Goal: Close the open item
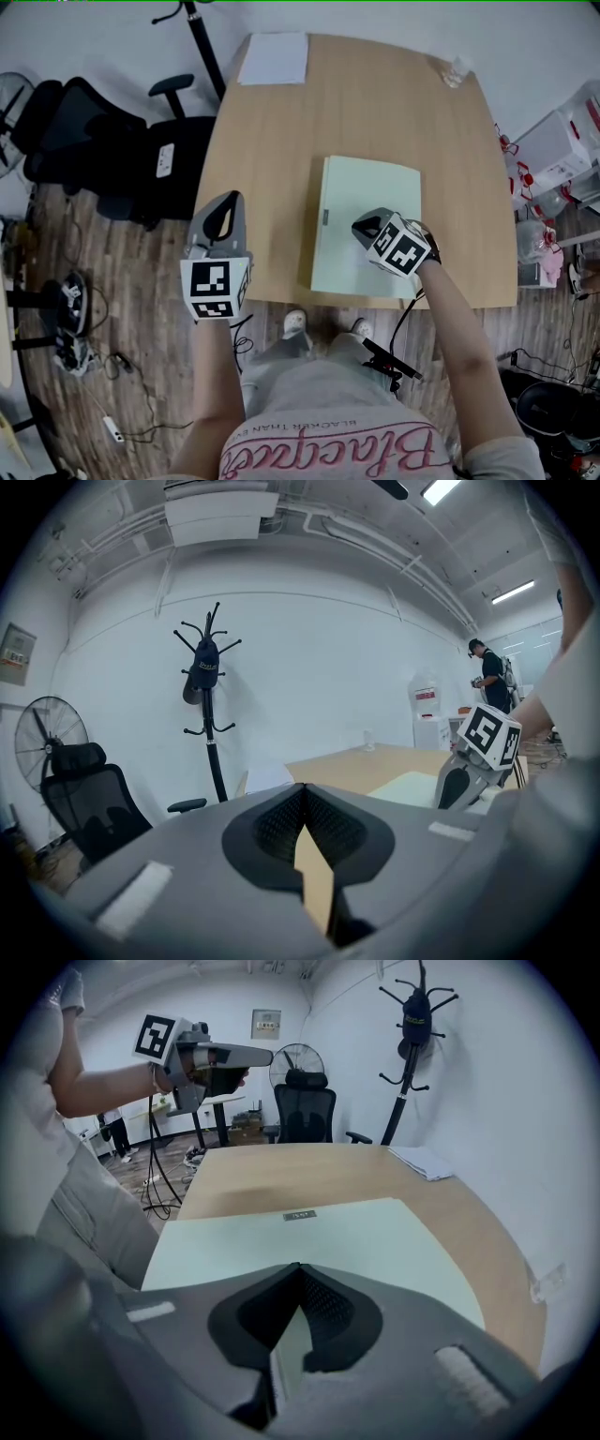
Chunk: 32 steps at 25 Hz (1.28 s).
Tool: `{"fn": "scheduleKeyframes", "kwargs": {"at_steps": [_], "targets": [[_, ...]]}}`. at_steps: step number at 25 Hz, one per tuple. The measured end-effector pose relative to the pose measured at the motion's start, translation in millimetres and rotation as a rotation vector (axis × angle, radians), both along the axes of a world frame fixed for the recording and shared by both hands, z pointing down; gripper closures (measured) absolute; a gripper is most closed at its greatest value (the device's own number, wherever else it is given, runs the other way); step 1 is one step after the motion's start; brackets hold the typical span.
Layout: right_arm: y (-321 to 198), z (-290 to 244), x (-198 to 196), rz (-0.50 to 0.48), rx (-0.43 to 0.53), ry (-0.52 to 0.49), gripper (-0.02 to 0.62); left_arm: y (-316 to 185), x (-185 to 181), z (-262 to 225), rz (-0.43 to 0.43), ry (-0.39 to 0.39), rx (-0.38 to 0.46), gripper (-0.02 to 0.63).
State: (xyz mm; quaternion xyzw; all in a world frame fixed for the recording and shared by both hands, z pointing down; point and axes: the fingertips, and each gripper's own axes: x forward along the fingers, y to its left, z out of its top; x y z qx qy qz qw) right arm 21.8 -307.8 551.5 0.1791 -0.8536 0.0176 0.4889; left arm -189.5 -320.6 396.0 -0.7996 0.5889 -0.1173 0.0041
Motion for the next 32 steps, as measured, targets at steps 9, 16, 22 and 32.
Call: {"fn": "scheduleKeyframes", "kwargs": {"at_steps": [9,16,22,32], "targets": [[-5.5,1.0,-21.8,-0.129,0.034,0.171,0.592,-3.1,-8.2,4.3,-0.007,0.02,-0.005,0.589],[-16.2,8.1,-44.5,-0.118,0.035,0.178,0.592,-1.6,-15.2,8.4,-0.018,0.031,-0.014,0.589],[-15.4,16.0,-48.5,-0.137,0.026,0.261,0.6,1.3,-15.5,9.8,-0.018,0.043,-0.013,0.589],[-16.7,17.8,-51.1,-0.116,0.087,0.261,0.6,4.0,-1.6,6.2,0.004,0.055,-0.006,0.589]]}}
